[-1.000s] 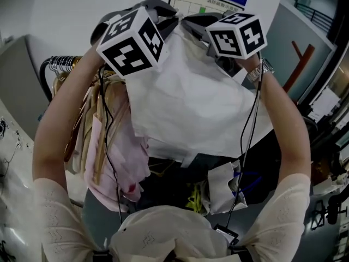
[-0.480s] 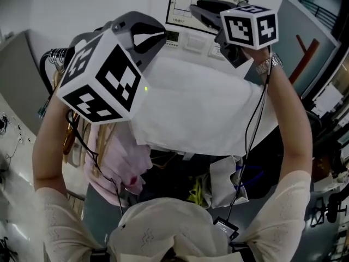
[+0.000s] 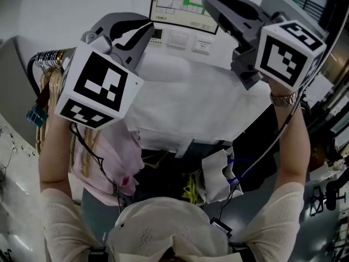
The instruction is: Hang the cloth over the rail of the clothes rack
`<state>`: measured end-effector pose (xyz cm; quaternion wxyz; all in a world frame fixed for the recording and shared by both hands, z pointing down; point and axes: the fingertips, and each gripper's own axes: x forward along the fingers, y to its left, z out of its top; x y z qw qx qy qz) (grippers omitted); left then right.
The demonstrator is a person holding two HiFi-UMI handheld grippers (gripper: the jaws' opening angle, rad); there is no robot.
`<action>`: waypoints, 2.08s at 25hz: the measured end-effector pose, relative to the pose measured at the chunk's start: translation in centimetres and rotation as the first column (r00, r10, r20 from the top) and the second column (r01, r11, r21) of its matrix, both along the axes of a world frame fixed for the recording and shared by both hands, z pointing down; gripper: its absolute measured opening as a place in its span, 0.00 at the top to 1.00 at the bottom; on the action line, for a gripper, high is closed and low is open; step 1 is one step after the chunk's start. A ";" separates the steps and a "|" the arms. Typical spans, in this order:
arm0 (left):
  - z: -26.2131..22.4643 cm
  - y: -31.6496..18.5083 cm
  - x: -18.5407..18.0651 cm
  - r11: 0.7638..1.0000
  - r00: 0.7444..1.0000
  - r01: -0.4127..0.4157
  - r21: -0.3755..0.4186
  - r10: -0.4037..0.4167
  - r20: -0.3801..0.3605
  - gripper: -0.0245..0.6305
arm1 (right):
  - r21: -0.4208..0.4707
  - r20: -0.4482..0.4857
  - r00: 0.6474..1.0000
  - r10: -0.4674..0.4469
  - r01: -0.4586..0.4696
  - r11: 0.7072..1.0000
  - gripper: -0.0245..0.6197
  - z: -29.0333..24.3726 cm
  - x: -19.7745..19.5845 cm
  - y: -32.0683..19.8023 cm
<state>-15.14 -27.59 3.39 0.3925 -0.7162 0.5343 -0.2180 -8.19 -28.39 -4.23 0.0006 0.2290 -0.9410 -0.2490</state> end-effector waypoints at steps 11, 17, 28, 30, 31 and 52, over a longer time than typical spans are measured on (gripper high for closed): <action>6.1 3.5 -1.9 0.997 0.945 0.025 -0.078 -0.049 -0.324 0.93 | -0.237 0.188 0.963 0.194 -0.147 0.960 0.93 10.5 13.7 2.9; 10.6 4.1 -6.0 0.988 0.777 0.095 -0.121 -0.150 -0.612 0.92 | -0.281 0.193 0.922 0.336 -0.276 0.919 0.87 16.6 19.0 3.1; 12.4 1.9 -7.2 0.969 0.722 -0.014 -0.246 -0.161 -0.673 0.81 | -0.362 0.237 0.863 0.447 -0.349 0.865 0.81 18.2 23.9 1.4; 12.2 1.9 -7.3 0.968 0.706 -0.043 -0.248 -0.146 -0.693 0.90 | -0.385 0.240 0.870 0.430 -0.321 0.865 0.81 18.6 23.5 1.2; 12.2 1.9 -7.3 0.967 0.703 -0.052 -0.248 -0.141 -0.697 0.91 | -0.392 0.239 0.877 0.417 -0.305 0.868 0.81 18.6 23.2 1.2; 9.3 3.4 -9.3 0.977 0.736 0.189 -0.093 -0.204 -0.646 0.93 | -0.368 0.249 0.887 0.389 -0.284 0.885 0.81 18.9 23.0 2.6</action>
